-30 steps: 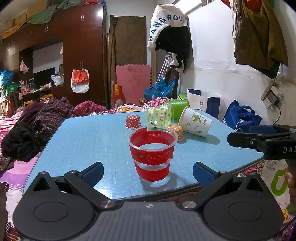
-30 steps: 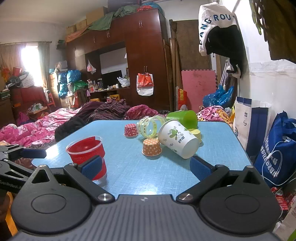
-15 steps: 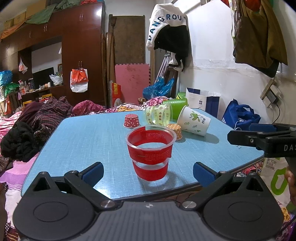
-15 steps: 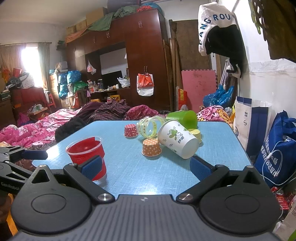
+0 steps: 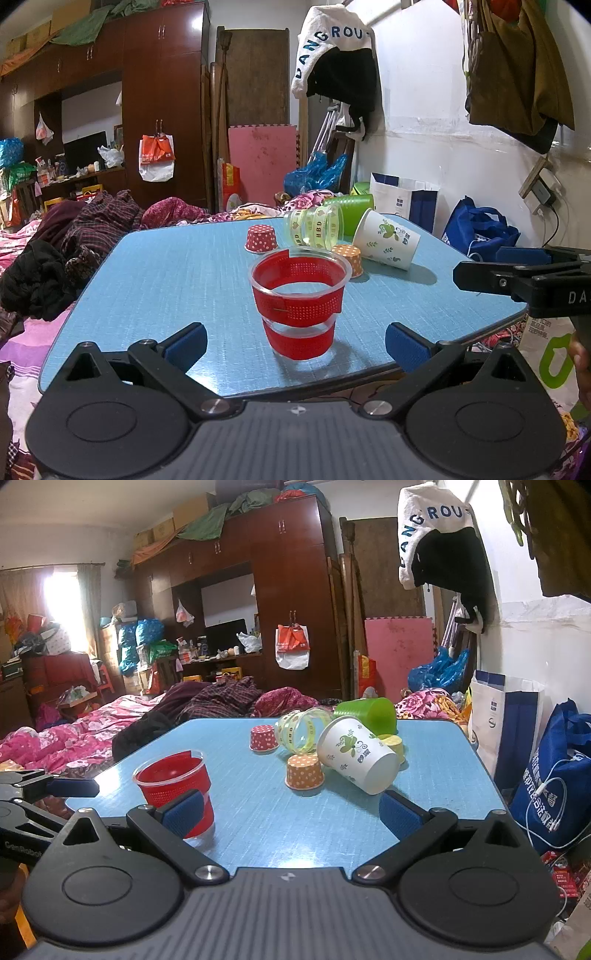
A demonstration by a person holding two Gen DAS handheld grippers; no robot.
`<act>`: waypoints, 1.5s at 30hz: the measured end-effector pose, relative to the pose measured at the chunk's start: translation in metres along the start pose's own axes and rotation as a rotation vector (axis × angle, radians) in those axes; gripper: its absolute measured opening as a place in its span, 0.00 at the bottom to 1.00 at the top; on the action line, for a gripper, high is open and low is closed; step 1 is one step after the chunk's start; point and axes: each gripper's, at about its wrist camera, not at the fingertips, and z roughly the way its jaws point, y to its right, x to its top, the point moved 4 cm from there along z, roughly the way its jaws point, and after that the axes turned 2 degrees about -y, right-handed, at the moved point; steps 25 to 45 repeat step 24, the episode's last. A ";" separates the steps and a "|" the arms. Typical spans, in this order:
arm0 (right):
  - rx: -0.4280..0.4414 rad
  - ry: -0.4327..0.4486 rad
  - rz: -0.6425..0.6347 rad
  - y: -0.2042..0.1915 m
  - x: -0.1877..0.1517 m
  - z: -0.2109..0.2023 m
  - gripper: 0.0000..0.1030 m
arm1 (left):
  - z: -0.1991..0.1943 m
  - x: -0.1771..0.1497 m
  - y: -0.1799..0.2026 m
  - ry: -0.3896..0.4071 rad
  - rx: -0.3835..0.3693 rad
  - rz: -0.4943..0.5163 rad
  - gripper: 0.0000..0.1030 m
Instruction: Flip cup upright
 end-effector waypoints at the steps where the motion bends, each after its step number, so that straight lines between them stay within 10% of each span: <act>1: 0.000 -0.001 -0.001 0.000 -0.001 0.001 0.99 | 0.000 0.000 0.000 0.000 0.000 0.000 1.00; 45: -0.002 0.026 0.018 0.004 0.000 -0.004 0.99 | -0.007 0.001 0.001 0.042 -0.017 0.006 1.00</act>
